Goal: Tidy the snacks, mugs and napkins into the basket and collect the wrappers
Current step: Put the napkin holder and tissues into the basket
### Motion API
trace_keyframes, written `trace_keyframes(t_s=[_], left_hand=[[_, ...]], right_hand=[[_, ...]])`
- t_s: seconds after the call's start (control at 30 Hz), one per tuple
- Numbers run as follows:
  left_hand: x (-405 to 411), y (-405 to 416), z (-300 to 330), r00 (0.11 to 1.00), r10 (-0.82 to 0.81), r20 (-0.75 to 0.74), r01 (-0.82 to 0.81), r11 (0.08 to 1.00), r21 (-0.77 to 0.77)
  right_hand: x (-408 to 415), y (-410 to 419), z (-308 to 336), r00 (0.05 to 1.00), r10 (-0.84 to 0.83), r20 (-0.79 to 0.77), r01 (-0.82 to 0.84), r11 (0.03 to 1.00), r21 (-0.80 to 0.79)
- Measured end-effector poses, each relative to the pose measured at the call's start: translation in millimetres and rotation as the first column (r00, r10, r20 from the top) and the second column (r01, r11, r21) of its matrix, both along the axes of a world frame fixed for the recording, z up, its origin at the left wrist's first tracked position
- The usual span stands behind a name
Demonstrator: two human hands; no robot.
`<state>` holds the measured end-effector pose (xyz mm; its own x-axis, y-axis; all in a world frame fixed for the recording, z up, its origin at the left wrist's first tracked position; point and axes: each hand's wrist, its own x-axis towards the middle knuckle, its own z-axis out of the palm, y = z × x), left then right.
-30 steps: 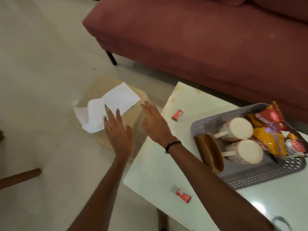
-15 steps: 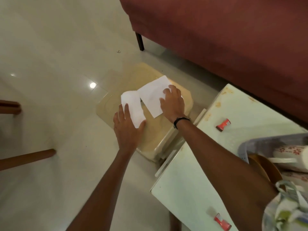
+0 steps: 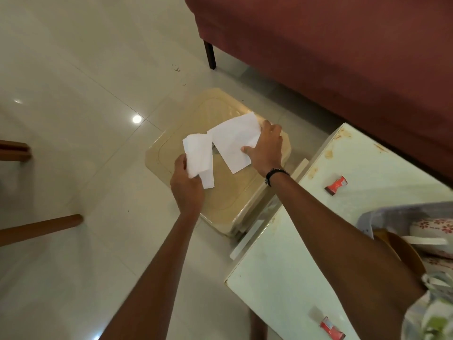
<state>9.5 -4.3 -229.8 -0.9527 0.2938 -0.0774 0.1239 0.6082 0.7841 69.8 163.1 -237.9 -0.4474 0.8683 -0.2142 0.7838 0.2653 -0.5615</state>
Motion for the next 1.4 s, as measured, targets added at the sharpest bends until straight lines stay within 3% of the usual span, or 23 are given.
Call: trace_keyframes(t_s=[0.07, 0.13, 0.2, 0.23, 0.43, 0.6, 0.73, 0.87, 1.07, 1.2, 1.3, 1.4], left_hand=[[-4, 5, 6, 0.958, 0.193, 0.213, -0.221, 0.968, 0.12], [-5, 8, 13, 0.812, 0.29, 0.506, -0.439, 0.875, 0.202], [-4, 8, 17, 0.678, 0.252, 0.69, -0.531, 0.818, 0.222], [-3, 7, 18, 0.659, 0.211, 0.722, -0.53, 0.811, 0.247], [17, 7, 32, 0.626, -0.01, 0.78, -0.523, 0.737, 0.429], [56, 13, 45, 0.532, -0.174, 0.829, -0.562, 0.66, 0.499], [105, 19, 59, 0.446, -0.25, 0.859, -0.508, 0.72, 0.473], [148, 18, 66, 0.317, -0.294, 0.902, -0.507, 0.751, 0.423], [214, 20, 71, 0.281, -0.36, 0.89, -0.333, 0.833, 0.442], [255, 23, 84, 0.271, -0.455, 0.848, -0.284, 0.804, 0.522], [282, 28, 93, 0.211, -0.538, 0.816, -0.328, 0.748, 0.577], [313, 33, 107, 0.184, -0.621, 0.762, -0.263, 0.716, 0.647]], right_hand=[[1, -3, -1, 0.992, -0.063, -0.109, 0.052, 0.994, -0.094], [5, -7, -1, 0.982, -0.09, -0.166, 0.066, 0.987, -0.146], [9, -14, -1, 0.976, -0.082, -0.2, 0.055, 0.99, -0.133], [11, -17, 0, 0.97, -0.093, -0.224, 0.068, 0.991, -0.117], [28, -25, 48, 0.848, -0.296, -0.439, 0.328, 0.945, -0.002], [49, -66, 80, 0.895, -0.084, -0.437, 0.116, 0.992, 0.045], [83, -98, 75, 0.948, -0.023, -0.317, 0.014, 0.999, -0.03], [127, -104, 82, 0.958, -0.112, -0.265, 0.086, 0.99, -0.111], [192, -107, 98, 0.951, -0.191, -0.245, 0.157, 0.976, -0.15], [240, -110, 109, 0.923, -0.218, -0.318, 0.155, 0.965, -0.21], [274, -116, 115, 0.92, -0.207, -0.334, 0.118, 0.956, -0.268], [306, -119, 132, 0.856, -0.335, -0.393, 0.187, 0.911, -0.368]])
